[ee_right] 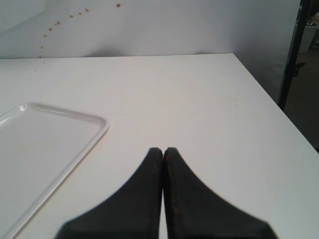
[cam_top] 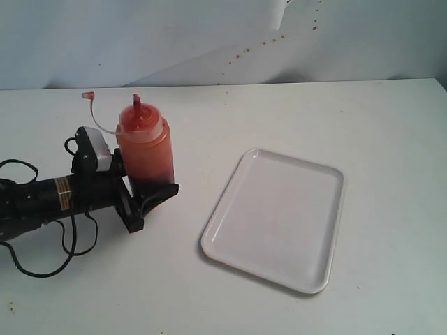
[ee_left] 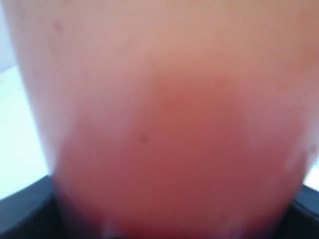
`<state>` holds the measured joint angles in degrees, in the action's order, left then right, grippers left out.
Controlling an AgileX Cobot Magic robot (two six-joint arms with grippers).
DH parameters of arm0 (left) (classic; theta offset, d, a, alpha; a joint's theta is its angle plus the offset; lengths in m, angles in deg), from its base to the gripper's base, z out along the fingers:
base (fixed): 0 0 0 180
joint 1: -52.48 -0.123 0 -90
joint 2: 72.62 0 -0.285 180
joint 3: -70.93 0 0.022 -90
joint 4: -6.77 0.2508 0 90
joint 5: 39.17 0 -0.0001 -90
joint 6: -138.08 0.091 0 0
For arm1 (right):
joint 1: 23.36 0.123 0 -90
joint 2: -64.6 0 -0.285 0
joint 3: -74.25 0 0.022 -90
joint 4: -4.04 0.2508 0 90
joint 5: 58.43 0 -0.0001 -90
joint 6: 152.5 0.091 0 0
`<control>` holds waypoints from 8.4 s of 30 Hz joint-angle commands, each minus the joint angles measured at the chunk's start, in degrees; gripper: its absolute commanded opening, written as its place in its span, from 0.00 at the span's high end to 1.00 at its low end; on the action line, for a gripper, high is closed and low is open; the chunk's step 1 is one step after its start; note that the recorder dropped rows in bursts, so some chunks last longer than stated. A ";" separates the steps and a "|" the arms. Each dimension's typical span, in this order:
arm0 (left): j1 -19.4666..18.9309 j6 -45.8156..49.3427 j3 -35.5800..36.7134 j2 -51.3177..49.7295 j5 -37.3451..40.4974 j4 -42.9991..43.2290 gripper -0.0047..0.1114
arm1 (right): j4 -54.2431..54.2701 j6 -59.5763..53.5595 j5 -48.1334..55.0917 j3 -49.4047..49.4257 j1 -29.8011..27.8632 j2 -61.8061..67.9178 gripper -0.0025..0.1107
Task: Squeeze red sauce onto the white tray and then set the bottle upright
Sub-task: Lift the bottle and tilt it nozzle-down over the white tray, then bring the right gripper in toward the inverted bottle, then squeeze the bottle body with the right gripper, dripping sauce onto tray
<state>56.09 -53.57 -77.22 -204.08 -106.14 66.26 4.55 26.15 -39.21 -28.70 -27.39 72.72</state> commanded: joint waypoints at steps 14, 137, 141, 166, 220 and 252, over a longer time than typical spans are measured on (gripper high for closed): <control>8.92 19.76 -0.35 12.22 14.95 -17.75 0.96 | -0.13 -0.15 -0.05 0.16 0.11 -0.33 0.98; 21.94 118.42 -16.25 12.22 17.84 -43.94 0.96 | 99.44 -103.41 35.59 -39.01 0.11 76.98 0.98; 21.94 126.53 -16.25 12.22 17.53 -43.94 0.96 | 99.44 -103.64 38.24 -43.07 0.11 82.79 0.92; 21.94 131.61 -16.25 12.22 14.33 -38.88 0.96 | 99.44 -119.20 27.58 -55.31 14.53 98.95 0.05; 23.97 130.12 -16.25 12.22 12.84 -36.62 0.96 | 99.44 -112.48 21.93 -61.95 21.48 106.24 0.68; 23.97 130.12 -16.25 12.22 12.98 -36.61 0.96 | 99.44 -112.13 20.68 -61.95 21.48 105.99 0.06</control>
<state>79.72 78.05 -92.80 -192.87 -90.12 30.78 103.65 -85.83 -18.05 -90.29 -5.91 178.85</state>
